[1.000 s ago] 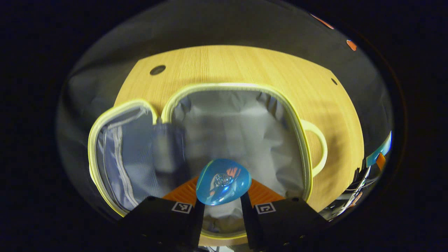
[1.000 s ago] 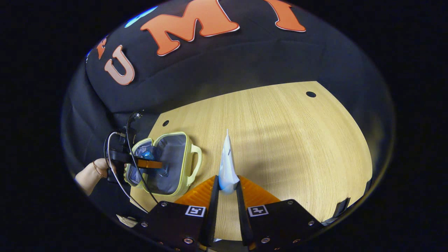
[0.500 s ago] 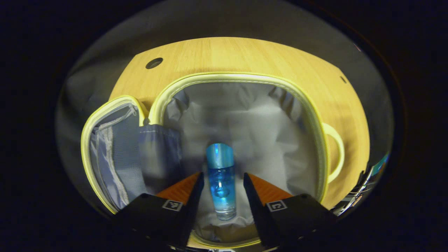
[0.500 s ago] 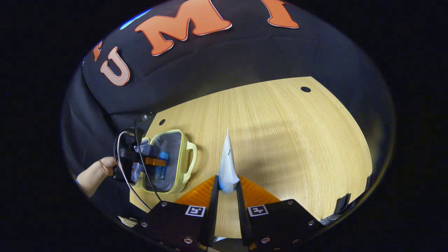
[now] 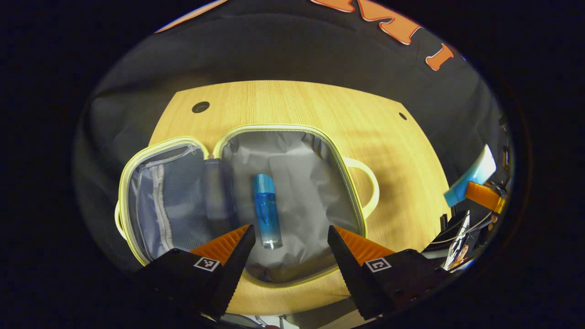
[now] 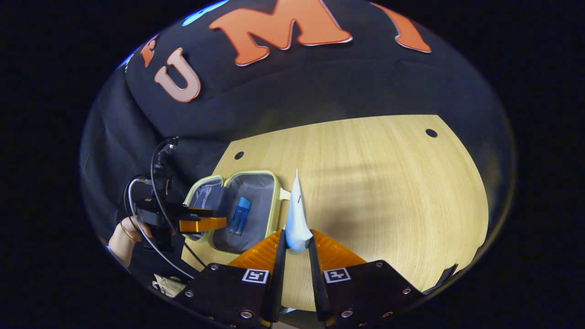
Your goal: First open the suitcase, pack the skin care products into it, and then close the suitcase.
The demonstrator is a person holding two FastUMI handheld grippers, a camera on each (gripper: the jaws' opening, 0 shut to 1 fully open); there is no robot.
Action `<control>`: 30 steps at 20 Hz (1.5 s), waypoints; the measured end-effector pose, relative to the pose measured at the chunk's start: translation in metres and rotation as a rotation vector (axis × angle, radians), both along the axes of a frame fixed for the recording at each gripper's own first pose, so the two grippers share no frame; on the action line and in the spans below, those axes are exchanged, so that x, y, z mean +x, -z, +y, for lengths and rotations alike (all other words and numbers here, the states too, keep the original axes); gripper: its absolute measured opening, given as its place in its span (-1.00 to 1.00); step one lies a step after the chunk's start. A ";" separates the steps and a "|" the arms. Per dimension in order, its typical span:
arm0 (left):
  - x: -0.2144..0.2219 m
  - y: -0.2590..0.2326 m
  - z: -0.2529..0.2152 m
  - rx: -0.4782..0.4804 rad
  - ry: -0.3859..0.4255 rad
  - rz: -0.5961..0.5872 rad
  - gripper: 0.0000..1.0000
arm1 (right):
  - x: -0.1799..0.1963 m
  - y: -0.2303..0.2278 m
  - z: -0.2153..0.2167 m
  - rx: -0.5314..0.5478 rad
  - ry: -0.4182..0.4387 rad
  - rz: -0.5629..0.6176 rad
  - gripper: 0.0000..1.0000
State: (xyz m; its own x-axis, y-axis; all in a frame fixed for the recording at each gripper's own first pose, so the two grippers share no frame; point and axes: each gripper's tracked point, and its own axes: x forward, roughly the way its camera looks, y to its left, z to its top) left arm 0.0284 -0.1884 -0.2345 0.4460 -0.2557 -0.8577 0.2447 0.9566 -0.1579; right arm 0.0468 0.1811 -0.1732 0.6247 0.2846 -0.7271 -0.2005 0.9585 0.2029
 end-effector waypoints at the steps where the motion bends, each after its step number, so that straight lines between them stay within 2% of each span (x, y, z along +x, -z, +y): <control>1: -0.005 -0.007 0.007 -0.013 -0.013 -0.017 0.99 | 0.005 -0.001 0.023 -0.005 -0.048 0.016 -0.40; 4: -0.037 -0.024 0.036 -0.066 -0.058 -0.040 0.96 | 0.013 0.004 0.085 0.055 -0.142 0.106 -0.40; 7: -0.064 -0.028 0.078 -0.057 -0.099 -0.050 0.96 | 0.021 0.041 0.125 0.027 -0.218 0.225 -0.40; 9: -0.076 -0.025 0.102 -0.045 -0.134 -0.051 0.96 | 0.019 0.065 0.132 0.027 -0.230 0.312 -0.40; 12: -0.099 -0.022 0.135 -0.046 -0.206 -0.043 0.96 | 0.018 0.100 0.142 -0.040 -0.258 0.409 -0.41; 14: -0.111 -0.017 0.151 -0.053 -0.244 -0.030 0.96 | 0.019 0.127 0.155 -0.070 -0.250 0.467 -0.40; 17: -0.129 -0.010 0.166 -0.057 -0.281 -0.008 0.96 | 0.028 0.162 0.152 -0.122 -0.212 0.524 -0.41; 22: -0.143 0.005 0.183 -0.063 -0.348 0.029 0.96 | 0.040 0.191 0.154 -0.149 -0.153 0.563 -0.40; 23: -0.144 0.005 0.187 -0.074 -0.365 0.037 0.96 | 0.041 0.192 0.158 -0.142 -0.145 0.573 -0.34; 24: -0.144 0.005 0.188 -0.082 -0.373 0.038 0.96 | 0.041 0.192 0.162 -0.127 -0.142 0.573 -0.19; 26: -0.139 0.005 0.196 -0.069 -0.374 0.026 0.96 | 0.043 0.178 0.171 -0.084 -0.152 0.539 0.29; 27: -0.137 0.005 0.199 -0.063 -0.370 0.021 0.96 | 0.046 0.173 0.172 -0.076 -0.148 0.516 0.64; 29: -0.131 0.004 0.203 -0.078 -0.352 0.013 0.96 | 0.049 0.161 0.175 -0.059 -0.135 0.473 0.92; 30: -0.126 0.002 0.206 -0.091 -0.343 0.010 0.96 | 0.049 0.155 0.175 -0.059 -0.128 0.447 0.92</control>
